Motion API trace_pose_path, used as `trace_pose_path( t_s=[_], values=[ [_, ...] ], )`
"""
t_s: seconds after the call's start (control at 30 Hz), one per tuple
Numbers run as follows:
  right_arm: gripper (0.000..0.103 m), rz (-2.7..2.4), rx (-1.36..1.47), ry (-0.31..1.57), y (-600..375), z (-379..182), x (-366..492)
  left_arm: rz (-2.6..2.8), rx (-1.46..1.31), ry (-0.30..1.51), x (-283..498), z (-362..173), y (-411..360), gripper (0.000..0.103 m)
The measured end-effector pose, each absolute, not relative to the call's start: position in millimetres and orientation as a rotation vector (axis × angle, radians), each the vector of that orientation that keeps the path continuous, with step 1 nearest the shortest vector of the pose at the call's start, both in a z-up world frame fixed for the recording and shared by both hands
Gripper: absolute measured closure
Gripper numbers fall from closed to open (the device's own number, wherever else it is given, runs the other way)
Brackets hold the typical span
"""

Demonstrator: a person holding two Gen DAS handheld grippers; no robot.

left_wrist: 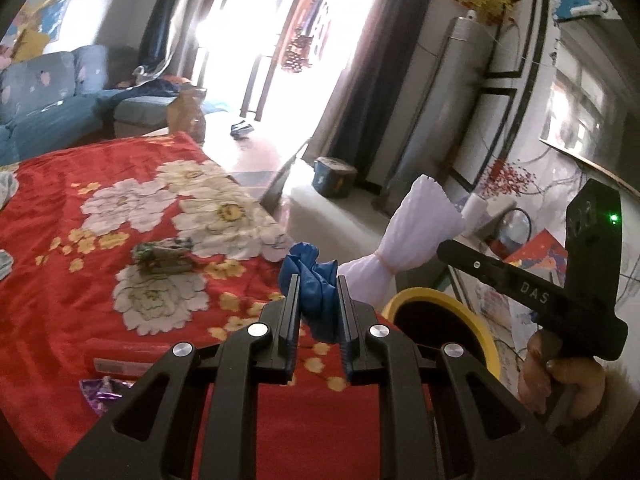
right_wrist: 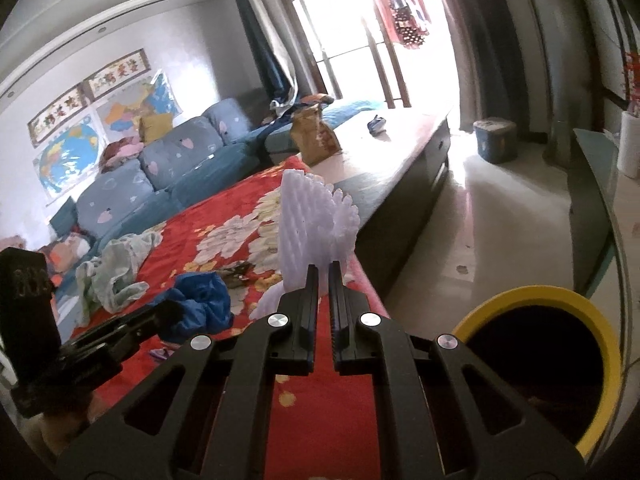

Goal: Collect trash
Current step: 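Carry the blue glove and white foam net over the yellow bin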

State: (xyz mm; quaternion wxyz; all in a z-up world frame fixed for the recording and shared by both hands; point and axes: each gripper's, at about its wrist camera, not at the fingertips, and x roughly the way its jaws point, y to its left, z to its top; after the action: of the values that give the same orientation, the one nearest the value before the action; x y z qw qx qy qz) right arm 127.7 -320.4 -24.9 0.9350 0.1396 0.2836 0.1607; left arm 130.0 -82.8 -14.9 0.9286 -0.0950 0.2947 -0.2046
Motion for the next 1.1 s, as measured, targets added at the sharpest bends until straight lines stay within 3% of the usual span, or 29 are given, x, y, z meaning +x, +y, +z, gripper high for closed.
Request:
trace_pose_path(
  t_s=[1.1],
  values=[
    [0.100,0.025,0.447,0.566,-442.4,-46.2,84.5,-0.666,-0.089,0.635,109.6,-26.8,-186.7,0.087]
  ],
)
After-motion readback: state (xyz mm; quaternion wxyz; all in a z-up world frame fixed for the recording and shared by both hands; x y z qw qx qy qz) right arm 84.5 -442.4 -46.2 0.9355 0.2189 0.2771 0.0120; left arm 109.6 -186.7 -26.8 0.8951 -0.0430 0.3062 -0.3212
